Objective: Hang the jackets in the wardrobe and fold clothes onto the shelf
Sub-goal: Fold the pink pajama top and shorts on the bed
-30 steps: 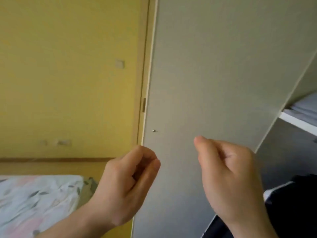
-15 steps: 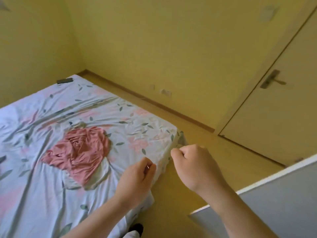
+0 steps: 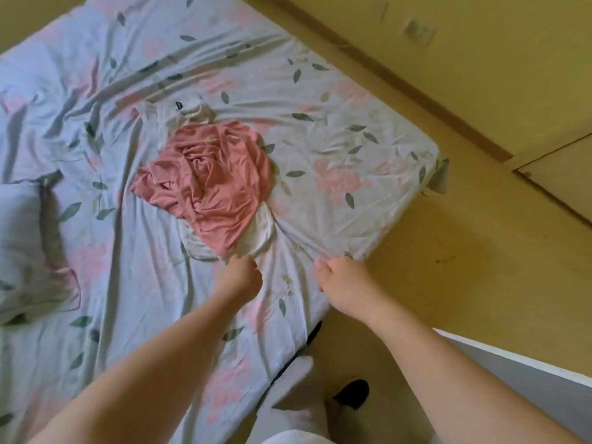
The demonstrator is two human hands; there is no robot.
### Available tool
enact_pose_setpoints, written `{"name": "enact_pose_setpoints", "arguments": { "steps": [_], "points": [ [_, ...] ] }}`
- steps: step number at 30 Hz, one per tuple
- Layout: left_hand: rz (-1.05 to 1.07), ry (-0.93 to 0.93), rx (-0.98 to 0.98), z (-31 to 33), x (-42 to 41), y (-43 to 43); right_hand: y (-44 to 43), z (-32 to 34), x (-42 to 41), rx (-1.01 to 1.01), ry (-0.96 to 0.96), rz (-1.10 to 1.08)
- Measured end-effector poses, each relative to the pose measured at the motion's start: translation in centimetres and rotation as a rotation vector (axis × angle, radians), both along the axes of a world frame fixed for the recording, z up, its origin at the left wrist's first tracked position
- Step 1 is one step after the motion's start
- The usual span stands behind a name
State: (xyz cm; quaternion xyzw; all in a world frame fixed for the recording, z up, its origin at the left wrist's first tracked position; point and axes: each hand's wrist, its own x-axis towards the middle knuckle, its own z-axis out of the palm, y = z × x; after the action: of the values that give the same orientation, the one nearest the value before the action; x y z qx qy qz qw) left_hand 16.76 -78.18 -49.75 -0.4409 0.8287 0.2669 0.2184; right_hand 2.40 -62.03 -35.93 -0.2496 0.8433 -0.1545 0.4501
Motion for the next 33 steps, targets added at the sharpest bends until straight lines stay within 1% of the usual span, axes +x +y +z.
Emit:
{"name": "enact_pose_setpoints", "arguments": {
  "steps": [3,6,9,12,13,17,19,21,24,26,28,29,31,33],
  "points": [
    [-0.105,-0.194,0.021,-4.7,0.9,-3.0,-1.6,-5.0,0.6,0.094,-0.087,0.016],
    [-0.19,-0.315,0.036,-7.7,1.3,-5.1,-2.6,-8.5,1.3,0.138,-0.106,0.025],
    [-0.255,-0.395,0.032,-9.4,1.1,-6.8,-3.4,-10.3,1.7,0.151,-0.106,0.031],
    [-0.425,-0.451,0.003,-11.2,1.1,-8.2,-4.1,-11.5,1.9,0.171,-0.109,0.034],
    [-0.452,-0.472,0.002,-11.9,1.2,-8.6,-4.3,-11.8,1.8,0.174,-0.115,0.031],
    [-0.439,-0.485,-0.014,-13.7,1.6,-9.6,-4.9,-12.3,1.2,0.173,-0.118,0.049],
    [-0.386,-0.416,-0.021,-13.4,1.3,-9.5,-5.2,-12.2,0.8,0.195,-0.118,0.061],
    [-0.321,-0.3,-0.065,-12.8,1.0,-9.3,-5.5,-11.9,0.5,0.207,-0.107,0.084],
    [-0.188,-0.048,-0.207,-11.6,1.0,-10.0,-6.1,-11.1,0.2,0.22,-0.104,0.109],
    [-0.143,0.097,-0.238,-10.4,1.1,-11.0,-6.5,-10.4,0.1,0.241,-0.1,0.126],
    [-0.091,0.22,-0.232,-8.4,0.9,-11.7,-6.9,-9.1,0.1,0.247,-0.091,0.147],
    [-0.03,0.286,-0.217,-7.1,0.6,-11.8,-7.0,-8.3,0.1,0.245,-0.085,0.155],
    [0.094,0.416,-0.181,-3.7,-0.2,-11.7,-7.0,-6.6,0.0,0.235,-0.08,0.166],
    [0.147,0.545,-0.132,0.2,-1.0,-11.2,-6.8,-5.1,0.0,0.214,-0.078,0.178]
  ]
}}
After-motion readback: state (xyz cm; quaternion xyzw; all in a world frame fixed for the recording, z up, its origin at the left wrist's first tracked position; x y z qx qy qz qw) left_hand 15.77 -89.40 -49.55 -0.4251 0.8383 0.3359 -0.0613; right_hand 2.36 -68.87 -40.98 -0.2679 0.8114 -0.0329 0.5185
